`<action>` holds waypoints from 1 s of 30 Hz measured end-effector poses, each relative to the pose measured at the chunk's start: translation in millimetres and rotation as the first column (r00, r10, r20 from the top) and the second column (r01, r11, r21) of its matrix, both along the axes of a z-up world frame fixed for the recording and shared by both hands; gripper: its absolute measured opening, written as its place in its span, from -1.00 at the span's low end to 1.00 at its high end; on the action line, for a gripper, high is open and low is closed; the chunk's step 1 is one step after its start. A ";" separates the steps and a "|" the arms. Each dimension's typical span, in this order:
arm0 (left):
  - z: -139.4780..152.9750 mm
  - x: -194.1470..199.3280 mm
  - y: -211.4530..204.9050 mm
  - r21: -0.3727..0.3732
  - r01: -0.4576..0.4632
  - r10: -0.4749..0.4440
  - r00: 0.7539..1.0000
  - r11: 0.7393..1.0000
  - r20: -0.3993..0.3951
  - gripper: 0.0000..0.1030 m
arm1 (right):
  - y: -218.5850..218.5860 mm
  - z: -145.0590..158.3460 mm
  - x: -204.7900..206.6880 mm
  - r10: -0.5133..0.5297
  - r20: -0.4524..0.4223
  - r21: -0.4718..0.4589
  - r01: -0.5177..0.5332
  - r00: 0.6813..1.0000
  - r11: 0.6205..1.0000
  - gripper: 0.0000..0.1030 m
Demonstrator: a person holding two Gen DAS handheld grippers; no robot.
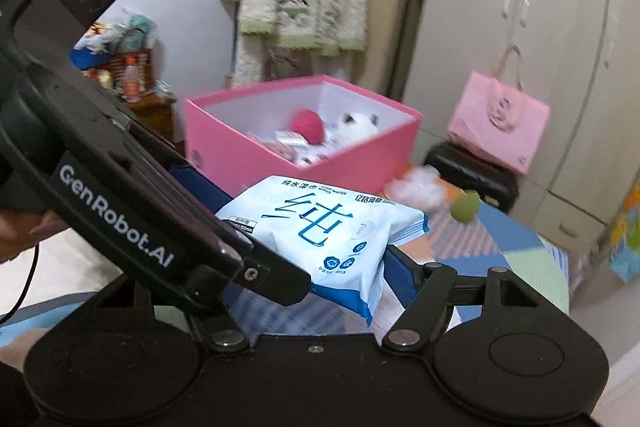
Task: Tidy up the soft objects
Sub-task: 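Carry the wipes pack over the pink box and release it with the left gripper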
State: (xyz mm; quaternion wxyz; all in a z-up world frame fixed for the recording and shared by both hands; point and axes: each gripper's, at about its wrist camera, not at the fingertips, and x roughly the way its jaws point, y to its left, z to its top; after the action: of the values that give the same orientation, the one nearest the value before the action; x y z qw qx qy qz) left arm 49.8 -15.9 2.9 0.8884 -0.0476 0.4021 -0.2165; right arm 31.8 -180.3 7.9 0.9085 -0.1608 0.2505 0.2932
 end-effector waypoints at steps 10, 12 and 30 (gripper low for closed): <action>28.7 -5.5 37.0 0.008 -0.063 0.062 0.992 0.998 0.113 0.51 | 33.5 24.6 2.9 0.061 0.077 0.039 -0.064 0.995 0.997 0.49; 31.8 -0.7 45.2 0.002 -0.078 0.077 0.989 0.997 0.127 0.51 | 38.4 28.0 12.7 0.063 0.080 0.058 -0.068 0.995 0.996 0.49; 5.0 113.1 100.6 -0.101 -0.210 0.221 0.969 0.973 0.114 0.54 | 77.7 12.3 135.2 0.093 -0.037 0.147 -0.087 0.995 0.985 0.50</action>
State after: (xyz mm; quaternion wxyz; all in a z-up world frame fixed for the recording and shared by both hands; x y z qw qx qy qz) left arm 162.9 84.7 7.9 0.9270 -0.1165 0.3283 -0.1389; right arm 167.0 -102.6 20.2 0.8979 -0.0987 0.2410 0.3550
